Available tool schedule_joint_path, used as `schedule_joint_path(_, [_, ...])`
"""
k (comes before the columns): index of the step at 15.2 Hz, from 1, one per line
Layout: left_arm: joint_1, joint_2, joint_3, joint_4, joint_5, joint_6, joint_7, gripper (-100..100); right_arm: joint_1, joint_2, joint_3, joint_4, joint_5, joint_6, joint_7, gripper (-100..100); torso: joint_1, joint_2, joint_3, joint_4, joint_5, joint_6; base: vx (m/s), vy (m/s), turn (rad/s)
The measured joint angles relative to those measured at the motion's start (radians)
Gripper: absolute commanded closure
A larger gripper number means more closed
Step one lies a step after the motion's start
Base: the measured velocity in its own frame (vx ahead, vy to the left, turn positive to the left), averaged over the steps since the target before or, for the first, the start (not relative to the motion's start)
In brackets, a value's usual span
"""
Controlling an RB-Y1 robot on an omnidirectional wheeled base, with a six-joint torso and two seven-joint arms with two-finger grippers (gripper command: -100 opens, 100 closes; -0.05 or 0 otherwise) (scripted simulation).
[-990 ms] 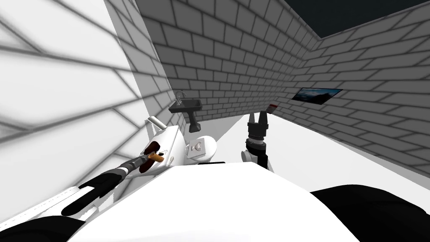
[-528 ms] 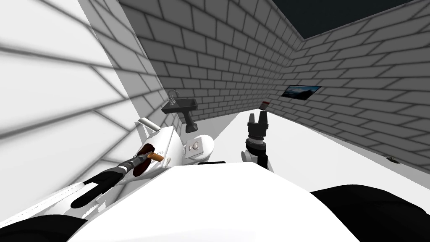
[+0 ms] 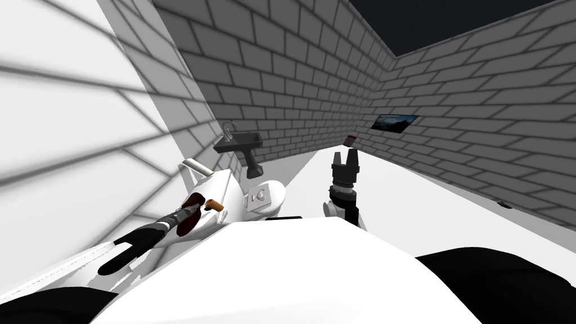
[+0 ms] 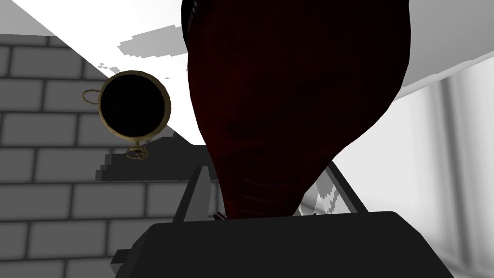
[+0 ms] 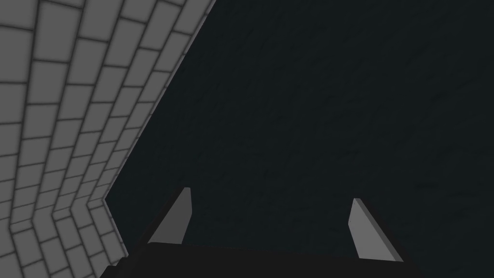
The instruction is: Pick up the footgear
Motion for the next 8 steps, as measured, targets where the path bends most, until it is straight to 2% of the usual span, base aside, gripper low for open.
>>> schedule_joint_path(3, [0.030, -0.016, 0.016, -0.050, 0.012, 0.000, -0.041, 100, 0.000, 0.000, 0.000, 0.000, 0.000, 0.000, 0.000, 0, 0.000, -0.005, -0.003, -0.001, 0.000, -0.003, 0.100, 0.014, 0.274])
schedule_joint_path(8, [0.099, -0.042, 0.056, -0.143, 0.039, -0.001, -0.121, 100, 0.000, 0.000, 0.000, 0.000, 0.000, 0.000, 0.000, 0, -0.001, -0.006, -0.003, -0.001, -0.002, -0.001, 0.082, 0.011, 0.142])
